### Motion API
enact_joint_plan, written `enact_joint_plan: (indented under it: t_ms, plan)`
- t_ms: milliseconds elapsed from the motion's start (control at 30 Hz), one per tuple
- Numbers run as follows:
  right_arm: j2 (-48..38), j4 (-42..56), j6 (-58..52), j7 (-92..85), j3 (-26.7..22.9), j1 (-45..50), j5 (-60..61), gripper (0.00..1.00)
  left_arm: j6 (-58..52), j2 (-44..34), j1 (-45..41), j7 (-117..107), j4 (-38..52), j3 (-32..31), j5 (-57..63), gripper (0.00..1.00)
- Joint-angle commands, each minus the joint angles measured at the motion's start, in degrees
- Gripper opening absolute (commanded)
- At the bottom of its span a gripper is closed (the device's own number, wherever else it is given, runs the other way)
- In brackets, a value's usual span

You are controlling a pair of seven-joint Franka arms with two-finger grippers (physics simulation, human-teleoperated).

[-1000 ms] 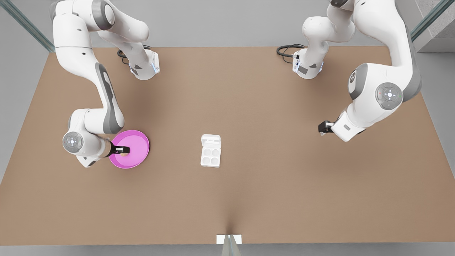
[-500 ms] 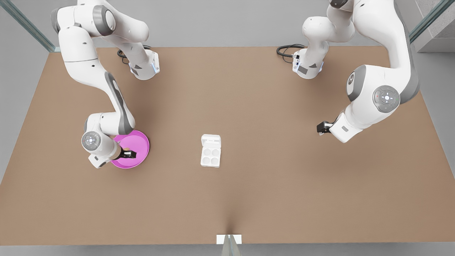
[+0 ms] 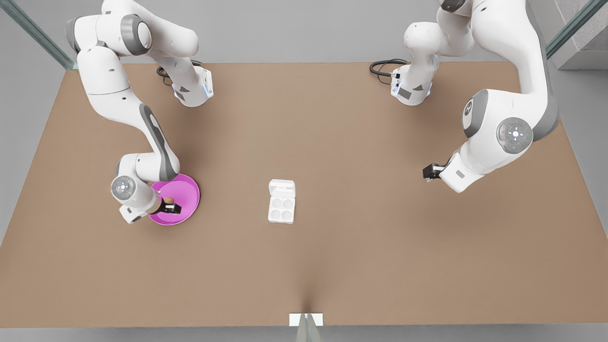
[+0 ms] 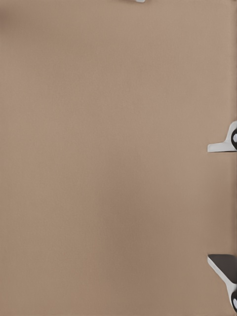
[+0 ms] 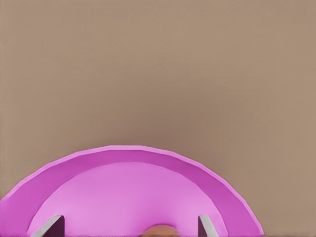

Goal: Pack egg into the box and close the box lid

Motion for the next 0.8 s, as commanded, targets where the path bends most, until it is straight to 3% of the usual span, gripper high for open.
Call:
enact_joint_plan:
  t_ms: [0,267,767]
  plan:
    - [-0.92,-1.38,1.55,1.88,0.03,0.29,0.49,1.00,-1.08,0.02,0.22,-0.33,-0.01,0.00,-0.08,1.00]
    - [-3.21,-7.09,5.68,1.88,0.03,2.04,2.25,1.00,-1.08,-0.33,0.75,-0.42,0.60,0.00,-0.43,1.00]
    - [-5.14,-8.50,5.15,0.92,0.03,0.81,1.46,1.00,-0.99,-0.33,0.13,-1.03,0.69,-0.09,-0.52,1.00]
